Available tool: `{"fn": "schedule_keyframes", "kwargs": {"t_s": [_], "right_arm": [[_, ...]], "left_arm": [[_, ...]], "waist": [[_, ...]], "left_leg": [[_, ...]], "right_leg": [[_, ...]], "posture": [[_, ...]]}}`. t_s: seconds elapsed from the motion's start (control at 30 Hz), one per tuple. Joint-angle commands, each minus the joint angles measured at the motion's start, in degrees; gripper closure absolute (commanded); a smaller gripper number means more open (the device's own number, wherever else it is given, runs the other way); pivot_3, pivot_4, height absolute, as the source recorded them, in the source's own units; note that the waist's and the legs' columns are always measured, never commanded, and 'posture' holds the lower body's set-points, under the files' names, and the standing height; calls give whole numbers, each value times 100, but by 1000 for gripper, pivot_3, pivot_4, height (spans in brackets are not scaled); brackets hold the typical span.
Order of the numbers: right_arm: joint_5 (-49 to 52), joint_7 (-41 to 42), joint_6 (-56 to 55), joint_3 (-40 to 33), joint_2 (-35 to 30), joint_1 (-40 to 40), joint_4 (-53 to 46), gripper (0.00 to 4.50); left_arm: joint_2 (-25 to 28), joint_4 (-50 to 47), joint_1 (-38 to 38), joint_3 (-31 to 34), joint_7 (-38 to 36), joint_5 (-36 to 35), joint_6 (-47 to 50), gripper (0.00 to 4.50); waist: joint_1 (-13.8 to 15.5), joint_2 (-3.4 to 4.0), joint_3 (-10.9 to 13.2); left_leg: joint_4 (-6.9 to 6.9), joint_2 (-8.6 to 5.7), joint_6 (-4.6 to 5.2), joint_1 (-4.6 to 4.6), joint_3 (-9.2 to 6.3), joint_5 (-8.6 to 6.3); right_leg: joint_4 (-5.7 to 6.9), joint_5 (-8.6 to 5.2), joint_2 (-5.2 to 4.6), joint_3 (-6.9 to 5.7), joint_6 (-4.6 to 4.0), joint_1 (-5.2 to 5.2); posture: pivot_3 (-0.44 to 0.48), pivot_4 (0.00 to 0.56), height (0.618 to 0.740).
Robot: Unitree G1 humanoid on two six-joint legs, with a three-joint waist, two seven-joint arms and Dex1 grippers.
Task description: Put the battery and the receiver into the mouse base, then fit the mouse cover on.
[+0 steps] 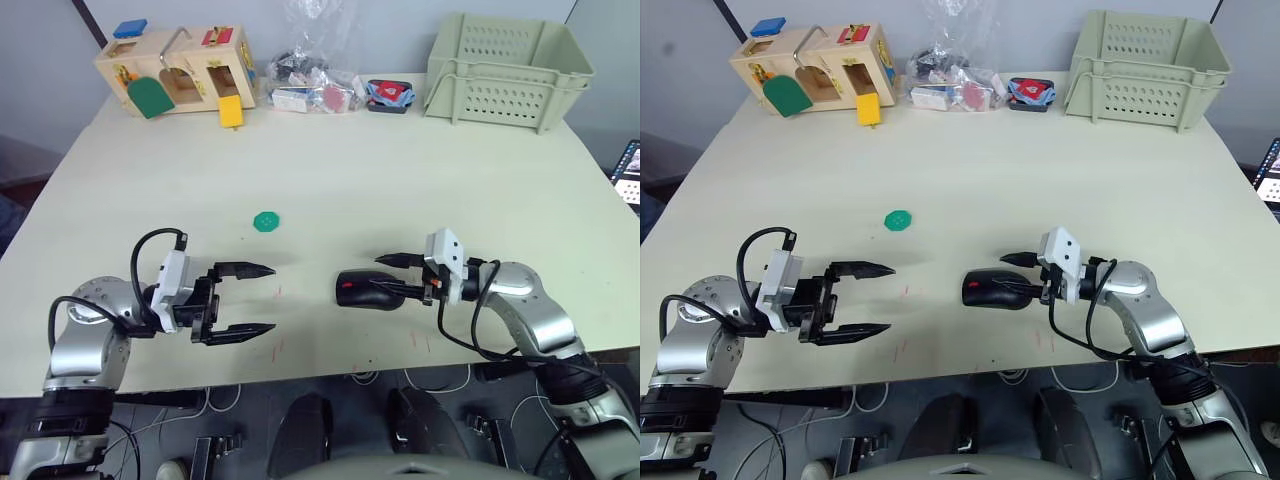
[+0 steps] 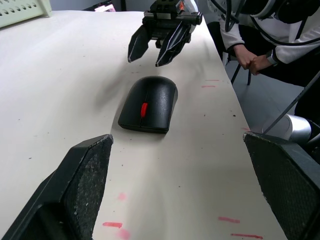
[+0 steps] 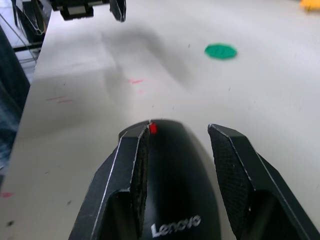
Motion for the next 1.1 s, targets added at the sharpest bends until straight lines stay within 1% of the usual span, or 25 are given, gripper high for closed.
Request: {"fn": "schedule_keyframes", "kwargs": {"t_s": [0.03,0.13,0.3,0.47,0.53,0.67,0.77,0.9,1.03,1.1], "right_arm": [[-104,101,-499,18,75,41,152,2521],[-247,197,-812,152,171,89,463,2521],[-565,163,-958,387,306,97,981,2521],[-678,177,-1117,459,274,213,1144,2521],[-748,123,-1357,425,248,264,1130,2521],[-374,74,-1584,110,309,352,762,2521],[-75,67,-1485,-117,265,449,435,2521],[390,-50,-984,-696,-182,966,-326,2521],[502,-287,-810,-1242,-561,1544,-644,2521],[544,-346,-839,-1557,-706,1867,-676,2521]], "left_arm": [[105,-68,31,206,-130,-128,-78,0],[115,-116,96,232,-114,-128,-68,0],[138,-220,156,253,-57,-122,-2,0],[111,-287,196,217,27,-83,16,0],[71,-318,229,193,118,-39,29,0],[-40,-437,277,192,418,6,90,0],[-119,-513,310,233,658,-1,143,0],[-275,-762,685,329,1179,79,190,0],[-435,-1072,999,395,1767,76,414,0],[-507,-1147,1097,457,2122,192,441,0]], "waist": [[-2,0,0],[-8,0,0],[-19,-2,-1],[-20,-19,-12],[-18,-23,-15],[-6,-22,-15],[-2,-22,-13],[8,-19,-12],[15,-23,-12],[32,-23,-12]], "left_leg": [[0,0,0,0,1,0],[1,0,0,1,2,0],[1,1,0,9,2,0],[1,2,0,21,3,0],[1,3,0,23,3,0],[1,3,-1,25,3,0],[1,3,-1,22,3,0],[1,3,-1,19,3,0],[2,1,-1,19,4,0],[4,2,-1,20,-1,0]], "right_leg": [[0,0,0,1,0,0],[1,0,0,2,0,0],[11,-1,2,5,-2,0],[23,-5,4,7,-8,3],[23,-8,4,6,-13,5],[23,-14,3,7,-23,8],[23,-13,3,7,-21,7],[22,-12,1,7,-20,6],[18,-13,-2,8,-19,7],[21,-15,-1,3,-23,8]], "posture": [[0,150,740],[0,150,740],[0,150,740],[0,150,740],[0,150,740],[0,150,740],[0,150,740],[0,150,740],[0,150,740],[0,150,740]]}}
